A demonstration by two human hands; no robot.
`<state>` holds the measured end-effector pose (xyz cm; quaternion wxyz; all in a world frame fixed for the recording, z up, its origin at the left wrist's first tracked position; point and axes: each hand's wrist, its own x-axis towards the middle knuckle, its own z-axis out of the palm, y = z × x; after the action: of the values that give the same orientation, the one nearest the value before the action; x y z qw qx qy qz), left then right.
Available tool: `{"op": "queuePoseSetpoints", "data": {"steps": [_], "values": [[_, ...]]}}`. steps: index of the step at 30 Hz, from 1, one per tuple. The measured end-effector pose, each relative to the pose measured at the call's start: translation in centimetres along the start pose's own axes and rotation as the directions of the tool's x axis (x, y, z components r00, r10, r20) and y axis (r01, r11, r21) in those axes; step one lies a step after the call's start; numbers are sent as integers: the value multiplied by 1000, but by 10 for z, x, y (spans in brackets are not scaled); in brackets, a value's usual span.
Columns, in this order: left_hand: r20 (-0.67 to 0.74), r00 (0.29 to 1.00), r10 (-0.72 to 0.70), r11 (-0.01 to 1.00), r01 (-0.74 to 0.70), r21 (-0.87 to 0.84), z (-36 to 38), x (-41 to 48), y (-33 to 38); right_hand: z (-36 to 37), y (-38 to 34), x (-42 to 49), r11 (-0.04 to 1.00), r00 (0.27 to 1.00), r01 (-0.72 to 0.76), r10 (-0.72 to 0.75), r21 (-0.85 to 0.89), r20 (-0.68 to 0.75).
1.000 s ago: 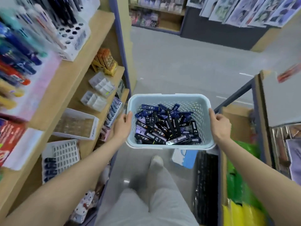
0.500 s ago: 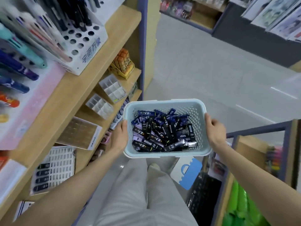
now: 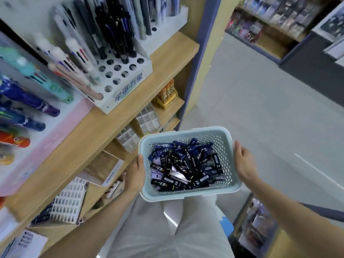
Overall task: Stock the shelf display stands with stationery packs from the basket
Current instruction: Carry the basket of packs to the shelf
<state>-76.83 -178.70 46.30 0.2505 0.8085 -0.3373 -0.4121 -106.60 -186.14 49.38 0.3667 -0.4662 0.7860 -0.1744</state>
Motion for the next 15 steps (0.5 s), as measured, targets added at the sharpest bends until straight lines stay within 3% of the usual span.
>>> {"op": "queuePoseSetpoints", "data": {"steps": [5,15], "values": [[-137,984,-110,991,98,-95,28,-12,6,-5,-21,51,971,971,198,-175,-137,165],[-296,903,-311,928,222,-298,81,-41,-24,14,-32,106,846,884,404,-264,-348,386]]}}
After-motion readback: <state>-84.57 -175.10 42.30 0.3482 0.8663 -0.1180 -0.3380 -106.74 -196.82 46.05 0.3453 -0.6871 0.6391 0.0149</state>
